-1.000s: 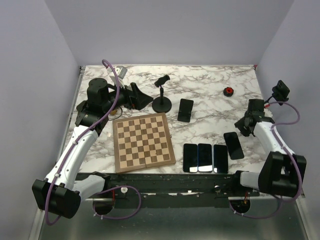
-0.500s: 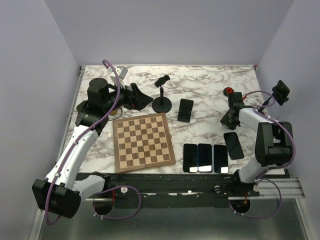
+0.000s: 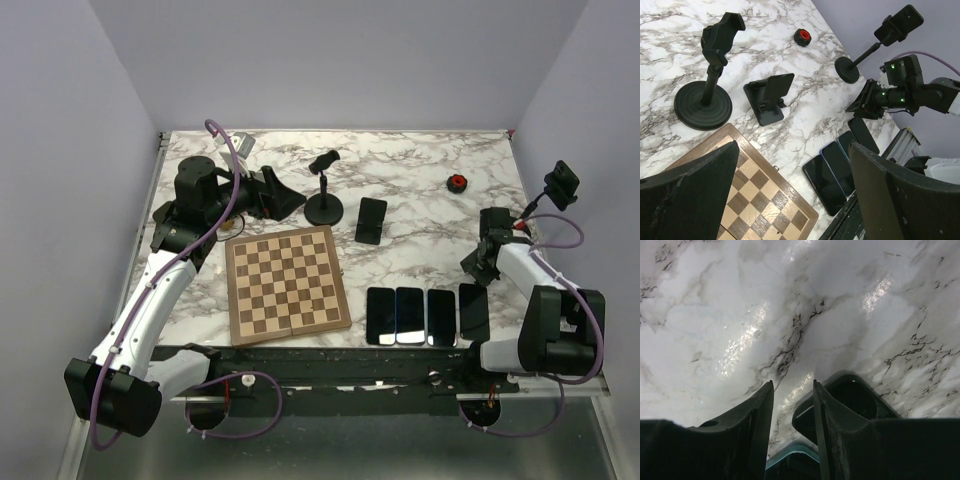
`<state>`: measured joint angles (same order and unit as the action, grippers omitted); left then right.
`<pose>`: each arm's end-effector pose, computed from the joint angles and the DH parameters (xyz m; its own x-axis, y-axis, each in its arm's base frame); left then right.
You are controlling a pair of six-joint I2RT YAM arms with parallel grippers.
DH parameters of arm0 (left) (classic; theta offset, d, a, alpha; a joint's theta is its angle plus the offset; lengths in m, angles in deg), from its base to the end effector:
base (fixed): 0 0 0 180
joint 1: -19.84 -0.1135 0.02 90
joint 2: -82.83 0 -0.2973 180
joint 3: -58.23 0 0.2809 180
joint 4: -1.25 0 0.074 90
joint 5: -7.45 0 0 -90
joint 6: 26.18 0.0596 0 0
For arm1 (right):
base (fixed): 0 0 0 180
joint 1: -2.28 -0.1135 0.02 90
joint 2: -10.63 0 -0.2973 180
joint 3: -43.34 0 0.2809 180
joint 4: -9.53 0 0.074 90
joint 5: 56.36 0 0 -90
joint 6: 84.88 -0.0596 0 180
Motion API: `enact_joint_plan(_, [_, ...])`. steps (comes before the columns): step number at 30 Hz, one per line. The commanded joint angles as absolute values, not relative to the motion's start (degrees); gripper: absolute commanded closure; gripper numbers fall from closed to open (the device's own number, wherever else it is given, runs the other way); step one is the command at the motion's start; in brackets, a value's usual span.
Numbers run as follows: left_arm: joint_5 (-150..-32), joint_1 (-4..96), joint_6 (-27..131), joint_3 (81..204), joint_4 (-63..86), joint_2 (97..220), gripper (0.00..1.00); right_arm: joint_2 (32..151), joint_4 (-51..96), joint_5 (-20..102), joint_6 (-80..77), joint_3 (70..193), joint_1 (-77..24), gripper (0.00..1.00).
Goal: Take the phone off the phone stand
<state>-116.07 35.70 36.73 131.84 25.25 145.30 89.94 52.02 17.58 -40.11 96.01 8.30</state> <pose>0.2592 -0.1078 0.4039 -0.5302 -0.2440 -0.8120 0.5664 0.6107 -0.5534 0.2595 -0.0439 0.1570 -0.5133 0.7401 -0.4344 0.7997 0.5962 0.0709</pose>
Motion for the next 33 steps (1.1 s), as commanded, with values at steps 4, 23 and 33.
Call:
enact_joint_plan(4, [-117.19,35.92,36.13,132.78,23.78,145.06,0.02,86.03,58.51,18.67,-34.35,103.69,8.33,0.53])
enact_joint_plan(23, [-113.57,36.01,39.71,134.17,26.68,142.38,0.01,90.58,70.47,0.37,-30.0,146.32,9.22,0.0])
enact_joint_plan(33, [-115.71,36.1,38.19,133.76,25.38,143.45,0.02,103.55,72.19,-6.66,-6.35,159.85,11.05,0.0])
